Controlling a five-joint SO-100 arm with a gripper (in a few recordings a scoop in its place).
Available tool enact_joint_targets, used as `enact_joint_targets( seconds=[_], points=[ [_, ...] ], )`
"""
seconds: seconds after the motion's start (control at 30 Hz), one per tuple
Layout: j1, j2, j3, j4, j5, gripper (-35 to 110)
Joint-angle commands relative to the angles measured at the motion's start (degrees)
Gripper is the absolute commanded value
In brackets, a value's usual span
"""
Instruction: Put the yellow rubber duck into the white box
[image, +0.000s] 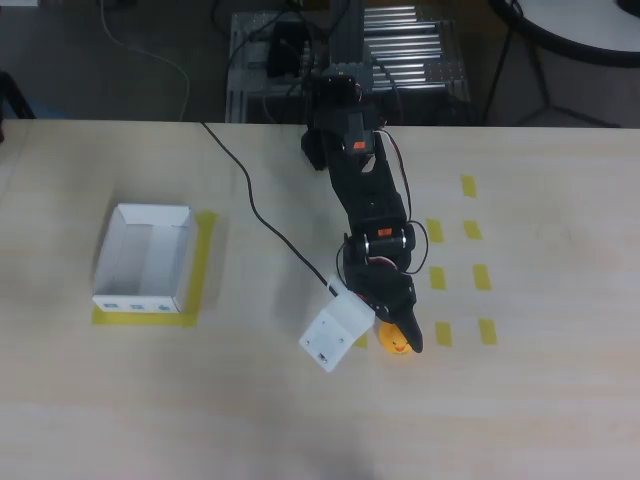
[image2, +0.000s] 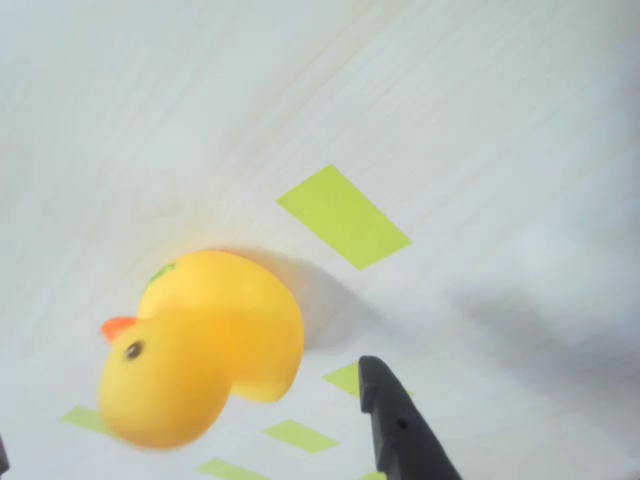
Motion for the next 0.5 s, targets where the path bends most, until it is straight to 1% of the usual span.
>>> enact_joint_targets(
  seconds=[0.0,0.2,0.27,0.3,0.37,0.4,0.43,0.47],
  points=[
    [-2.9,0.6,-7.2,0.7,-1.2,49],
    [-3.8,-4.2,-10.7,0.7,-1.1,48],
    [-3.8,-6.0,-13.0,0.7,-0.7,46],
    [-3.9,-6.6,-13.8,0.7,-0.6,41],
    [-3.9,-8.1,-16.4,0.7,0.7,20],
    [-4.0,-8.9,-18.1,0.7,1.8,6],
    [-4.2,-9.5,-20.0,0.6,3.4,0],
    [-4.3,-9.3,-20.6,0.6,4.5,0]
  ],
)
